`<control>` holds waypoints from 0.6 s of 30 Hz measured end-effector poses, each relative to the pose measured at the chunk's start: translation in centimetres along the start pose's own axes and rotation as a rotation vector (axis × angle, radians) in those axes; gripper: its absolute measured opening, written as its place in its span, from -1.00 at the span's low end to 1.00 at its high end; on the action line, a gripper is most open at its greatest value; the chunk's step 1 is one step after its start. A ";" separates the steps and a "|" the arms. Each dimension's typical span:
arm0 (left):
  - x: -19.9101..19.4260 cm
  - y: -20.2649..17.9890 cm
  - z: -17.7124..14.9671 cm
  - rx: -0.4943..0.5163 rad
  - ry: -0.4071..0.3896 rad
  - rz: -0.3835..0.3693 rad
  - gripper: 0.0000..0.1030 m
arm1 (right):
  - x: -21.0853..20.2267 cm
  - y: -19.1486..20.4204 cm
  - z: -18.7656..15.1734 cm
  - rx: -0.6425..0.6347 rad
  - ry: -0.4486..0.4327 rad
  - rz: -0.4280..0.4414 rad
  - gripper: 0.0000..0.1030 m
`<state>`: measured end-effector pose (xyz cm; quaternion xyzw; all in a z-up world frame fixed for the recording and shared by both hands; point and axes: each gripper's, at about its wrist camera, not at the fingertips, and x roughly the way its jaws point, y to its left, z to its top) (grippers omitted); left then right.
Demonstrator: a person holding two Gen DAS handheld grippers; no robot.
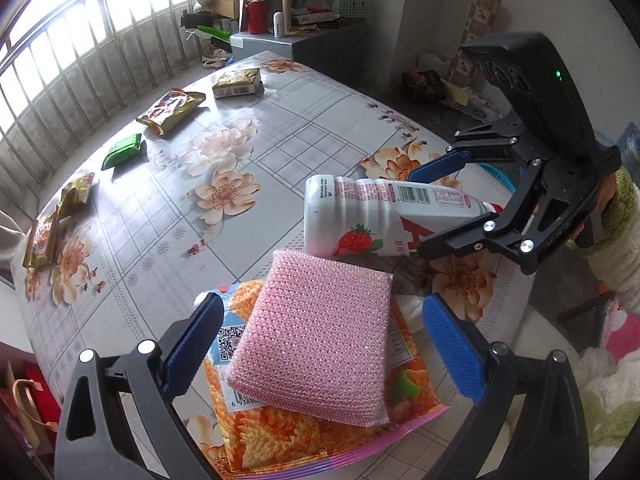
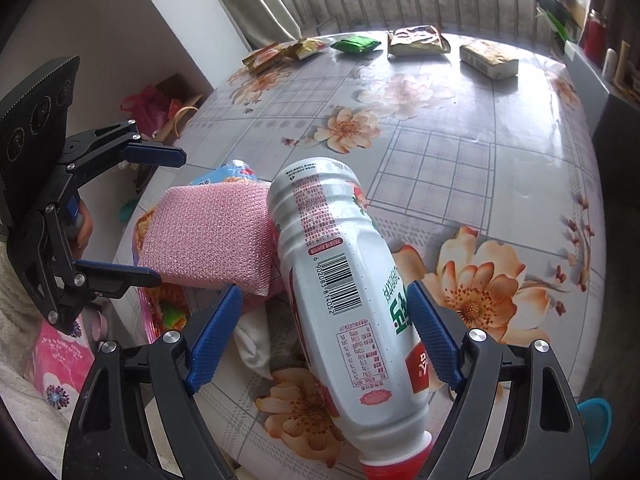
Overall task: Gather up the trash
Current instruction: 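Grasp the white bottle with the right gripper while the left grasps the pink sponge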
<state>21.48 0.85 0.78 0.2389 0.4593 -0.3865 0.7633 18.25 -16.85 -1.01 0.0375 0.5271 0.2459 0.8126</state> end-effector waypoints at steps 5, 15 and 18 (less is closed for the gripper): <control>1.5 -1.4 -0.1 0.109 0.069 0.077 0.89 | 0.4 -0.2 0.4 0.003 0.023 -0.005 0.54; 2.6 -0.1 0.0 0.001 0.135 0.051 0.76 | 1.7 0.0 1.0 0.001 0.047 -0.026 0.54; 2.6 0.0 0.0 -0.009 0.139 0.048 0.67 | 2.2 0.1 1.1 -0.006 0.055 -0.034 0.54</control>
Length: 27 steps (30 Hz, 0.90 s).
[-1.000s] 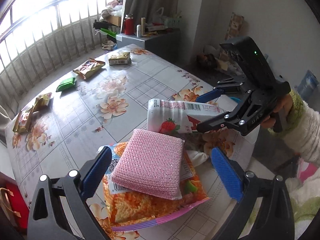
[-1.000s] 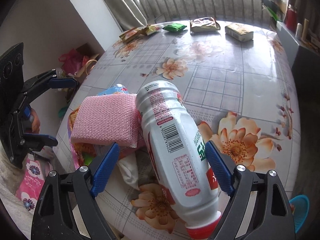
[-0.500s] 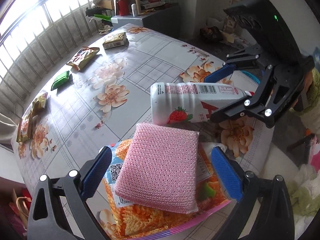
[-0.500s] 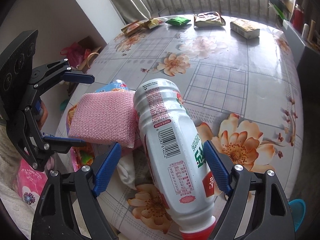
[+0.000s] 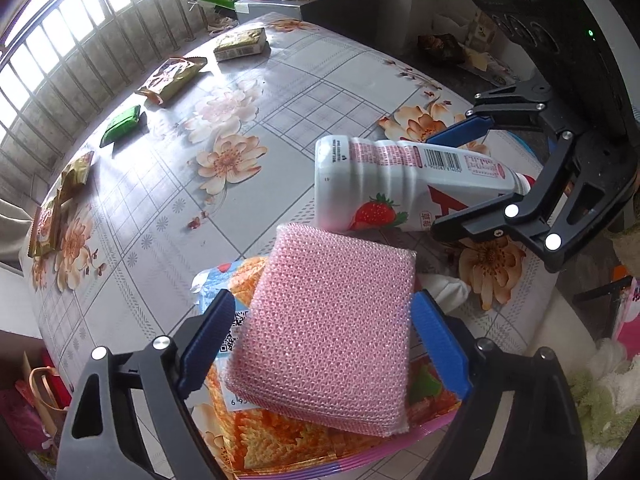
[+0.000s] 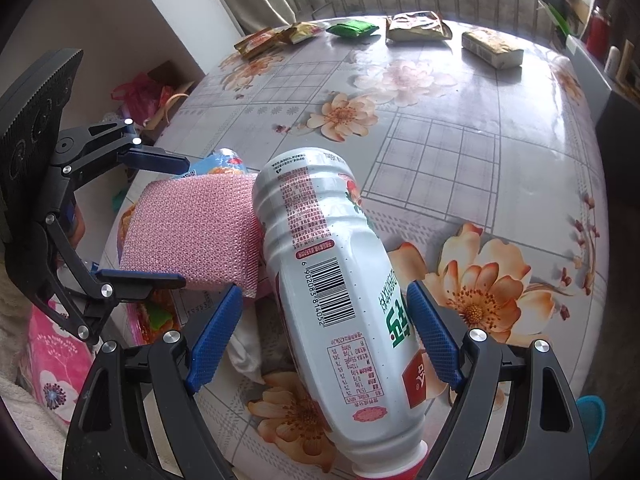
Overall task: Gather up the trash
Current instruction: 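Grasp the white bottle with the right gripper while the left grasps the pink sponge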
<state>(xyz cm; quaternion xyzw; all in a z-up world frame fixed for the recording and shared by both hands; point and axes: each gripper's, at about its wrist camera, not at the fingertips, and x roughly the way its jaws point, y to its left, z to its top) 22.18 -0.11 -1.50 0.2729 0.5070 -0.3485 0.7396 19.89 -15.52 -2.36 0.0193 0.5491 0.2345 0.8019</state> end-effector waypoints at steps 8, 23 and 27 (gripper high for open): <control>0.1 -0.4 0.0 0.020 0.013 -0.001 0.67 | 1.1 0.4 -0.3 -0.018 0.022 -0.029 0.54; 0.5 -1.2 -0.1 0.062 0.036 0.019 0.69 | 0.2 0.1 -1.4 0.027 0.012 -0.032 0.37; 0.5 -1.7 -0.2 0.076 0.039 0.017 0.81 | -0.1 -0.3 -1.7 0.059 0.007 -0.033 0.22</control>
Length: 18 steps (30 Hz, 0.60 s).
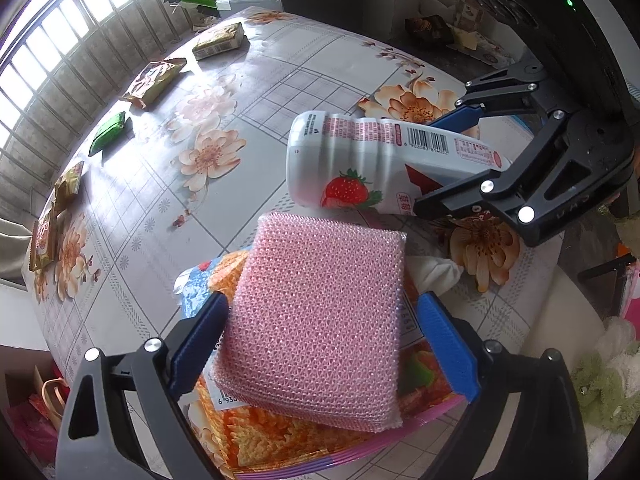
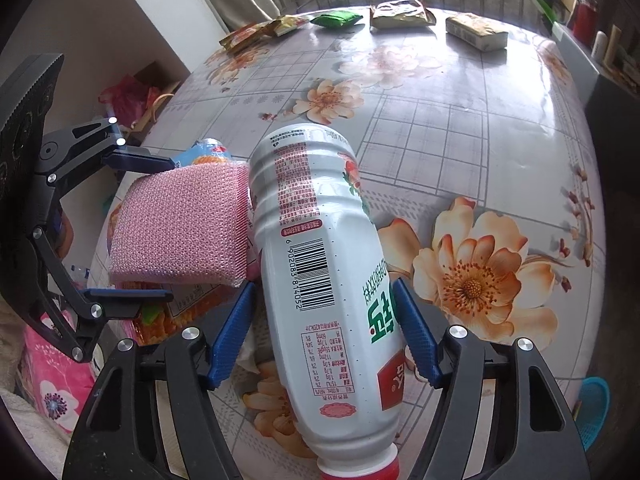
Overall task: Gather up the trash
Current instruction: 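Grasp the white bottle with the right gripper while the left grasps the pink sponge, then carry bottle and sponge to the blue wastebasket and open both grippers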
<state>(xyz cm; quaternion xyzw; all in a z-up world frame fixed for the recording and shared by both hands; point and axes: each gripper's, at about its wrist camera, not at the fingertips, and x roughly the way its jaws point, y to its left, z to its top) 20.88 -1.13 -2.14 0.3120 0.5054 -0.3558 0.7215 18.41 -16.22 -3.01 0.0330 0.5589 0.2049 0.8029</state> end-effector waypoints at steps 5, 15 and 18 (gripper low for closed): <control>0.0 -0.7 -0.1 0.025 0.000 0.013 0.81 | -0.4 -0.4 -0.2 0.033 -0.013 0.012 0.20; -0.4 -2.2 -0.5 0.093 -0.004 0.148 0.58 | -1.2 -0.6 -1.1 0.067 -0.037 0.014 0.19; -0.8 -2.4 -0.6 0.094 -0.019 0.163 0.55 | -1.4 -0.7 -1.4 0.079 -0.043 0.016 0.18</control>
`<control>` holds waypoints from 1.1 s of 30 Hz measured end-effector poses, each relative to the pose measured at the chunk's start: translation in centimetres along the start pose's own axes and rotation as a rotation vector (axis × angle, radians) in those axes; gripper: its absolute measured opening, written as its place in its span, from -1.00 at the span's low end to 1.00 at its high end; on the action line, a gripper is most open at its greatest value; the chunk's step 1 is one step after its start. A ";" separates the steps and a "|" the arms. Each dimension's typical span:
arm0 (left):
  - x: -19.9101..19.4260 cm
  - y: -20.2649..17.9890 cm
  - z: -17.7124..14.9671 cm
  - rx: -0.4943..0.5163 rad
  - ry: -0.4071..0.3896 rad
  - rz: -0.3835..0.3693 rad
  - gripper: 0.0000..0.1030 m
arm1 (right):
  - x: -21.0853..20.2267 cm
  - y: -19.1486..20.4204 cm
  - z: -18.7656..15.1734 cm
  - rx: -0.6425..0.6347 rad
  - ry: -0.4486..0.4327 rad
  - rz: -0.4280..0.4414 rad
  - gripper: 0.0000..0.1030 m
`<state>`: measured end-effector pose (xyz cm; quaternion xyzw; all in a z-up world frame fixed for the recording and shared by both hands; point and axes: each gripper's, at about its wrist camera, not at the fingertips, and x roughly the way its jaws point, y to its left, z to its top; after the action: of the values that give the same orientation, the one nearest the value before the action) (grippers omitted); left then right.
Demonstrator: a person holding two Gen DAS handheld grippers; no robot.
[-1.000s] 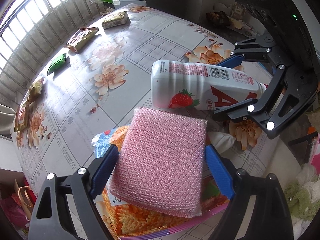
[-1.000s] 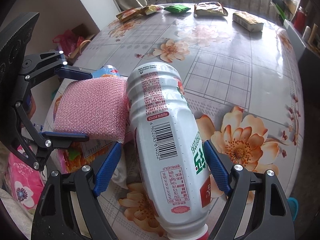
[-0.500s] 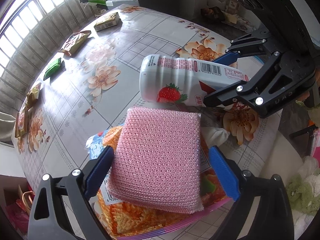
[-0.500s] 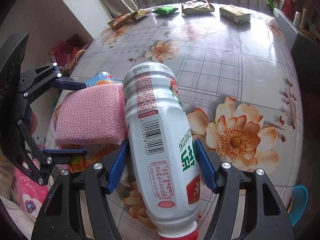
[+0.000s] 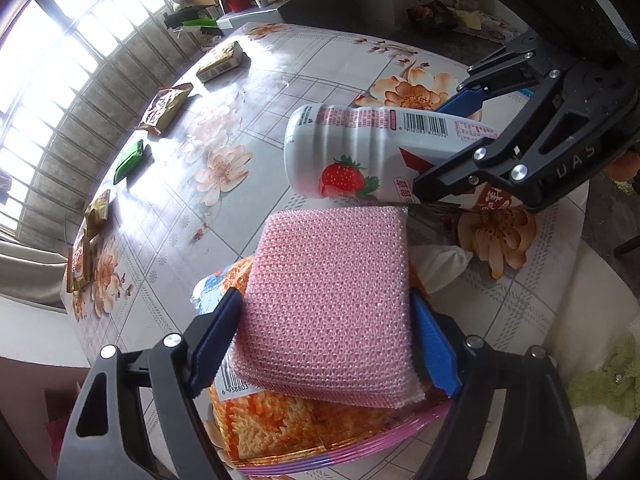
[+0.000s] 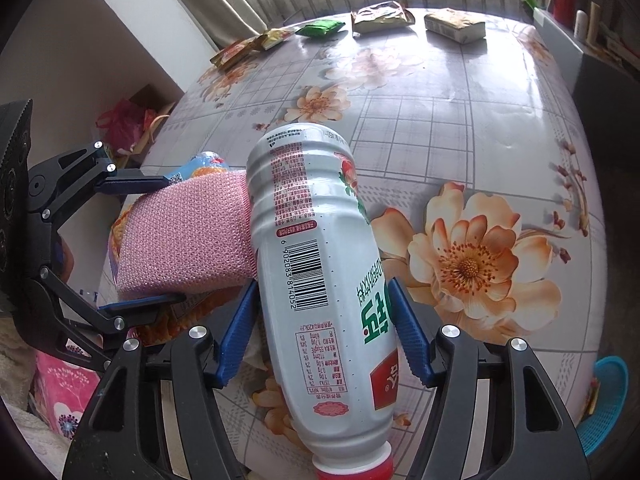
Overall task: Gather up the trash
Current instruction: 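Carry bottle and sponge to the blue wastebasket and open both grippers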
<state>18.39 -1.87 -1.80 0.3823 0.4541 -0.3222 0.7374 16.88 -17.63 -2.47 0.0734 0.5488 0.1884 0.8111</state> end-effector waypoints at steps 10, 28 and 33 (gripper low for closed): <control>-1.7 0.0 -0.1 -0.017 -0.051 0.032 0.53 | -1.5 -0.1 -0.5 0.025 -0.038 0.010 0.17; -7.2 -0.7 -0.6 -0.042 -0.145 0.110 0.52 | -5.5 -0.4 -1.9 0.071 -0.124 0.036 0.15; -9.1 -1.8 -0.6 -0.043 -0.173 0.126 0.52 | -7.9 -0.6 -3.0 0.095 -0.173 0.056 0.14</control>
<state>13.18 -1.05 5.91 0.3651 0.3707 -0.2971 0.8007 11.67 -21.50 3.01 0.1432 0.4828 0.1779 0.8454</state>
